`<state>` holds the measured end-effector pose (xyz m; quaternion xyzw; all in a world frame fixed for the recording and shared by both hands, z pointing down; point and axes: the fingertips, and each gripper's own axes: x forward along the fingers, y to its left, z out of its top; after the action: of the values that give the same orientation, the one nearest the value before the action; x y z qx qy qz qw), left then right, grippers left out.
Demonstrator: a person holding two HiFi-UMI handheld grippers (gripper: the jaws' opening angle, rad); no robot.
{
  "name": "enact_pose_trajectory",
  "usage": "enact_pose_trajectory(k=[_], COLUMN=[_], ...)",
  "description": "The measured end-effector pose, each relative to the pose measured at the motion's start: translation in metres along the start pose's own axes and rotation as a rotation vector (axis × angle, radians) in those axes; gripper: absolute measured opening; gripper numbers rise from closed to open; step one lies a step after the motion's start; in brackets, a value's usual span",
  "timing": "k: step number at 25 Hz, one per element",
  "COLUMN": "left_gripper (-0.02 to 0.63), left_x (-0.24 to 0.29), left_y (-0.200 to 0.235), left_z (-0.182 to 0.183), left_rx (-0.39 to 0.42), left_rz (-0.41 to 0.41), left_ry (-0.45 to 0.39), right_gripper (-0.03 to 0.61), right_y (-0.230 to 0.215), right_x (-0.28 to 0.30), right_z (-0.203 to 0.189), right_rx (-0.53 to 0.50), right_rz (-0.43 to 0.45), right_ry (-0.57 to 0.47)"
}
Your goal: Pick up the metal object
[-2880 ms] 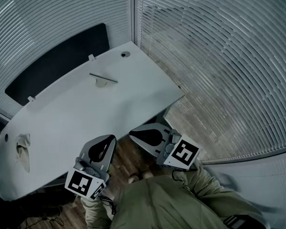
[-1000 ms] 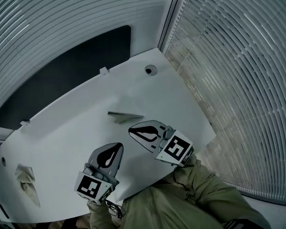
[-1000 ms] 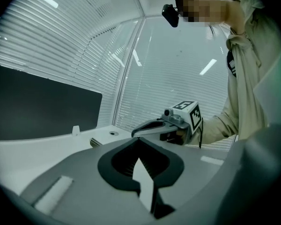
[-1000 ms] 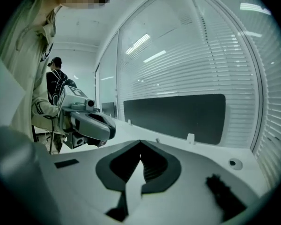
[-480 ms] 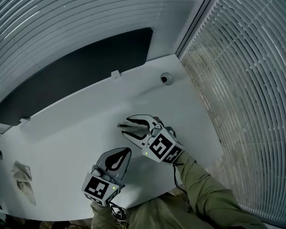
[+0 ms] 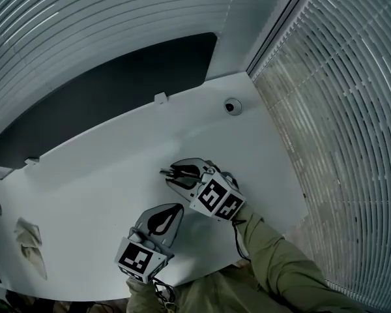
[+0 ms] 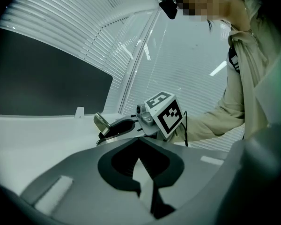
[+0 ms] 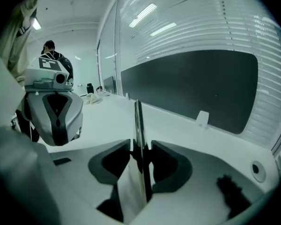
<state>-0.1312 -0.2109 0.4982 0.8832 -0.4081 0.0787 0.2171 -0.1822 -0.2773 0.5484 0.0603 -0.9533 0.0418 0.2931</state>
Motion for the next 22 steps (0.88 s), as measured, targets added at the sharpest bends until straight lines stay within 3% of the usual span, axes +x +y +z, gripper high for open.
enact_pose_trajectory(k=[6, 15, 22], left_gripper=[0.005, 0.005, 0.005], left_x=[-0.004, -0.014, -0.028], left_y=[-0.004, -0.022, -0.052], left_z=[0.007, 0.029, 0.056], left_rx=[-0.039, 0.102, 0.167], left_rz=[0.023, 0.041, 0.074], left_ry=[0.017, -0.023, -0.069], right_gripper=[0.14, 0.138, 0.138], right_y=[0.0, 0.009, 0.037], right_x=[-0.009, -0.065, -0.127], right_z=[0.003, 0.045, 0.08], right_rx=[-0.017, -0.053, -0.165], right_rz=[-0.028, -0.093, -0.135], right_ry=[-0.016, -0.152, -0.248])
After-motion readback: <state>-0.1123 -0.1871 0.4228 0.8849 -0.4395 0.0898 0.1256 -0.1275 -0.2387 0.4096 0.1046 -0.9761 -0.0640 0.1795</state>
